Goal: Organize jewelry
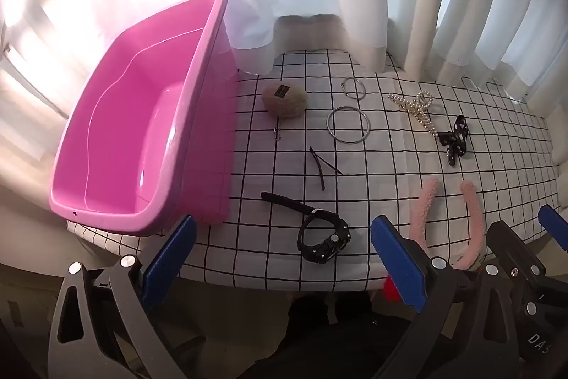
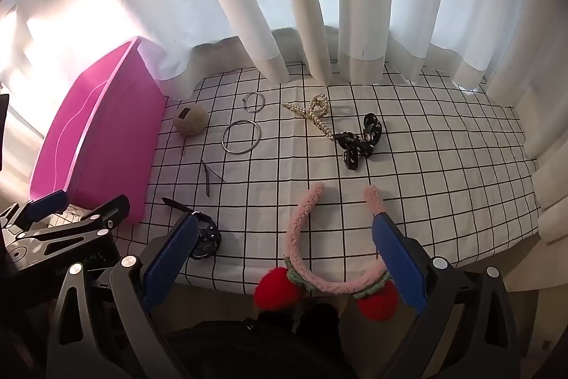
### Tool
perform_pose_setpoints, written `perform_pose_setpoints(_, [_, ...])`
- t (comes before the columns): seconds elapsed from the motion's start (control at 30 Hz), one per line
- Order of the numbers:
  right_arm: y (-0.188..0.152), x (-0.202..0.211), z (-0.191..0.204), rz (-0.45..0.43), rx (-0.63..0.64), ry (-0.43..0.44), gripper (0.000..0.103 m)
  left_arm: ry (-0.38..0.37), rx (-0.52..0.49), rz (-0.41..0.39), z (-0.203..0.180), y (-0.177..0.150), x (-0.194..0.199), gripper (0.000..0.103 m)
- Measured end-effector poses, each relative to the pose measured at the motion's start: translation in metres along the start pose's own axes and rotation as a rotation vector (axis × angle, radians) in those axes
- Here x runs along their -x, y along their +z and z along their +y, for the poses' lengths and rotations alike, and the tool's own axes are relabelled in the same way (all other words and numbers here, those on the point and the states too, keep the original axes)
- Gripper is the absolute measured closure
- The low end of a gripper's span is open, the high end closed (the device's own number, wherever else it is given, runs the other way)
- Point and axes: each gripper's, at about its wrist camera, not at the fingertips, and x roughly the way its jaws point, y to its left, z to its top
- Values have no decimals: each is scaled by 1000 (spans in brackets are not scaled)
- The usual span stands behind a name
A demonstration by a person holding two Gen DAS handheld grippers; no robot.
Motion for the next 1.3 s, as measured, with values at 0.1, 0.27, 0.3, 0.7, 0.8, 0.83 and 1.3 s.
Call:
perform_pose_setpoints(0.1, [0, 0, 1, 0, 0, 2, 9, -7, -2, -4, 0, 0, 1, 6])
perform_pose_setpoints(0.27, [-1, 2, 3, -1, 2, -1, 9, -7, -14, -7, -3, 0, 2, 6])
perform_pose_setpoints(0.3, [-1, 3, 3, -1, 1, -1, 9, -8, -16, -7, -4, 0, 2, 6])
perform_pose_setpoints(0.7, [-4, 4, 0, -3, -1, -7, 9, -7, 4, -3, 0, -2, 1, 6])
perform_pose_setpoints(0.8, [-3, 5, -1, -3, -2, -7, 9, -6, 4, -4, 0, -2, 2, 6])
perform_pose_setpoints(0.83, [-3, 5, -2, -4, -1, -7, 9, -5, 5, -4, -1, -2, 2, 6])
perform_pose_setpoints(1.3, [-4, 6, -1, -6, -3, -10, 9, -4, 5, -5, 0, -3, 2, 6])
